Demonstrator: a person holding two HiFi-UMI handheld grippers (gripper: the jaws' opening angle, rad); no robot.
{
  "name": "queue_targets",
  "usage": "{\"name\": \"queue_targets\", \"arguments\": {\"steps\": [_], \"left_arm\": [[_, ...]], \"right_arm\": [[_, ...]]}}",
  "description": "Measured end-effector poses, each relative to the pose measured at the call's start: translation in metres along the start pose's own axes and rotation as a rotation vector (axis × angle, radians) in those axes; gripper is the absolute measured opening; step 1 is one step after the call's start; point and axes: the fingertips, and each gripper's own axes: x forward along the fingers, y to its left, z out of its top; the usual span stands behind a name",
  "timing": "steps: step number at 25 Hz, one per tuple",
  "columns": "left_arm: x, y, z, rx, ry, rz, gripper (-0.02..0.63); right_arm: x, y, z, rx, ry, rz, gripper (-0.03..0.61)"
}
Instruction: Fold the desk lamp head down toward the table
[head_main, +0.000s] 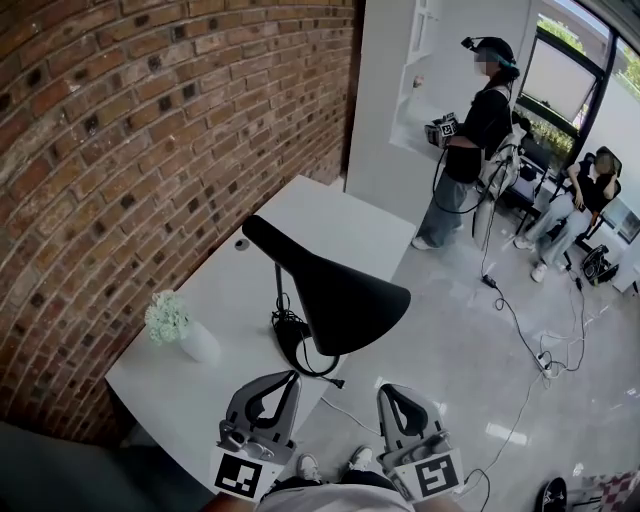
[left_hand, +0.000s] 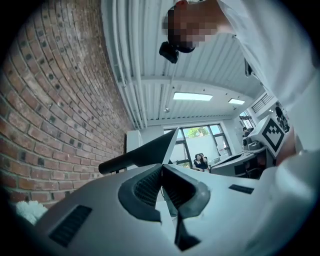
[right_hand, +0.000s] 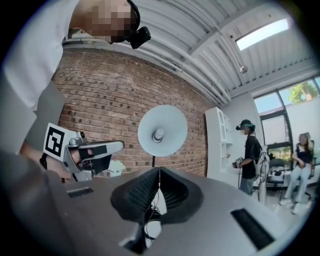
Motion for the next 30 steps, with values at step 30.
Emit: {"name": "queue_targets", "arguments": {"steps": [30], "left_arm": [[0.059,-0.039,0.08,0.19,-0.104,-0.134,0.158]], "right_arm": [[0.006,-0.028,0.014,0.041,-0.069,0.123,0.018]]}}
